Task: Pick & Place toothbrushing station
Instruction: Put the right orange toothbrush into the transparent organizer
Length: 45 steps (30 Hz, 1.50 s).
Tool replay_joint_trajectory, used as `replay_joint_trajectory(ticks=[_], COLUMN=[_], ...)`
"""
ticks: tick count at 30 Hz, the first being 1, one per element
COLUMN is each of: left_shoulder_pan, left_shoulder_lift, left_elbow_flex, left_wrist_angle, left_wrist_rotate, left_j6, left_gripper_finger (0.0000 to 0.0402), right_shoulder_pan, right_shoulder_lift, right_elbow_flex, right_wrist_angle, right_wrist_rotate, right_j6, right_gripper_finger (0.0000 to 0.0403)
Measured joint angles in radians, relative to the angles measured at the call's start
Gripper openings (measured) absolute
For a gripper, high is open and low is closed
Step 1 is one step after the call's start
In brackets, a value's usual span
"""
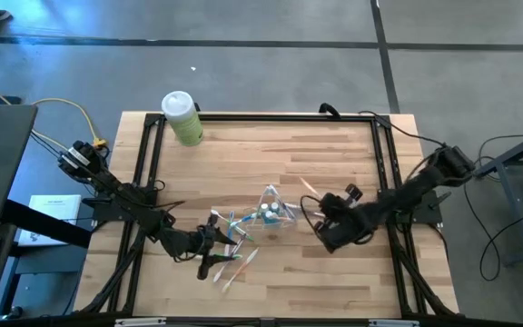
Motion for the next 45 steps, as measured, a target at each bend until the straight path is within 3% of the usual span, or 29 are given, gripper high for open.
replay_joint_trajectory(ticks=[4,7,10,13,17,21,28,35,45], left_shoulder_pan=[0.024,0.041,0.057,0.073,0.096,0.109,0.124,0.162,0.170], left_shoulder_lift=[-0.003,-0.004,-0.005,-0.004,-0.004,-0.005,-0.005,-0.005,0.003], left_elbow_flex=[0.000,0.000,0.000,0.000,0.000,0.000,0.000,0.000,0.000], left_wrist_angle=[0.052,0.125,0.197,0.266,0.355,0.432,0.466,0.465,0.465], left_wrist_rotate=[0.011,0.019,0.049,0.120,0.233,0.314,0.303,0.290,0.288], left_j6=[-0.139,-0.279,-0.376,-0.457,-0.585,-0.723,-0.833,-0.922,-0.936], left_gripper_finger=[0.0197,0.0197,0.0197,0.0197,0.0197,0.0197,0.0197,0.0197,0.0197], right_shoulder_pan=[0.110,0.180,0.222,0.221,0.216,0.217,0.192,0.130,0.068], right_shoulder_lift=[-0.039,-0.044,-0.042,-0.021,0.016,0.055,0.097,0.147,0.238], right_elbow_flex=[0.044,0.057,0.055,0.057,0.057,0.055,0.057,0.090,0.221], right_wrist_angle=[0.053,0.239,0.501,0.805,1.135,1.306,1.430,1.413,1.331], right_wrist_rotate=[0.202,0.334,0.395,0.405,0.323,0.204,0.066,0.044,0.019], right_j6=[-0.215,-0.537,-0.926,-1.267,-1.616,-1.868,-2.065,-2.185,-2.298], right_gripper_finger=[0.0008,0.0008,0.0010,0.0008,0.0008,0.0008,0.0008,0.0009,0.0010])
